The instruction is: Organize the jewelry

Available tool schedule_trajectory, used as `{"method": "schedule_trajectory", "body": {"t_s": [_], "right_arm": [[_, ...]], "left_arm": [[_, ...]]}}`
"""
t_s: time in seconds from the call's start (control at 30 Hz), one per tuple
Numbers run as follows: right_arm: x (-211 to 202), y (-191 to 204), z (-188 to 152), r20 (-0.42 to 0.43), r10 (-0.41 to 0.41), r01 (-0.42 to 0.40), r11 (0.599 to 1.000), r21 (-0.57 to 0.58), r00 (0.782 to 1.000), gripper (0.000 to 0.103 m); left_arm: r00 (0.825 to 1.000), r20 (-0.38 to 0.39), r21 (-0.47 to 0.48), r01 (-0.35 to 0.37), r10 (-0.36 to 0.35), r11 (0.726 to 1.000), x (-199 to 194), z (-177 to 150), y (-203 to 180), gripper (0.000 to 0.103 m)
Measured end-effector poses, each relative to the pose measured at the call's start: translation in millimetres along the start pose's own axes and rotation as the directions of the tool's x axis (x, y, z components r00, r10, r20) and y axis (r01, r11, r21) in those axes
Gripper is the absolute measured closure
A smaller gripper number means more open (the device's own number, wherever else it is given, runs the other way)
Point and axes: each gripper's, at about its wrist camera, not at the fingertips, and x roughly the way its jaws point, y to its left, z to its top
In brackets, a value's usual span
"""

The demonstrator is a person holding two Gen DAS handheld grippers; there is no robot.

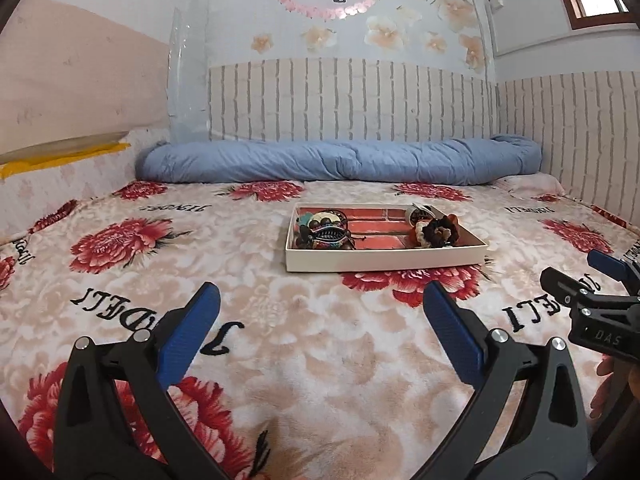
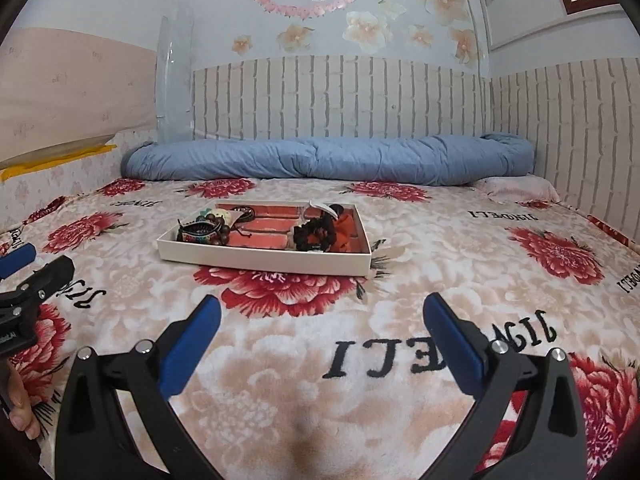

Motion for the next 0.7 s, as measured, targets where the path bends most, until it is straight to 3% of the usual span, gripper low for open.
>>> {"method": "schedule_trajectory", "body": {"t_s": [0.7], "right_arm": [[5.2, -1.9, -6.1, -0.009, 0.015, -0.015, 1.000, 0.015, 1.000, 0.004]], "left_arm": [[1.000, 0.004, 0.006, -0.010, 0.010, 1.000, -0.5, -5.2, 1.4, 0.005]]}}
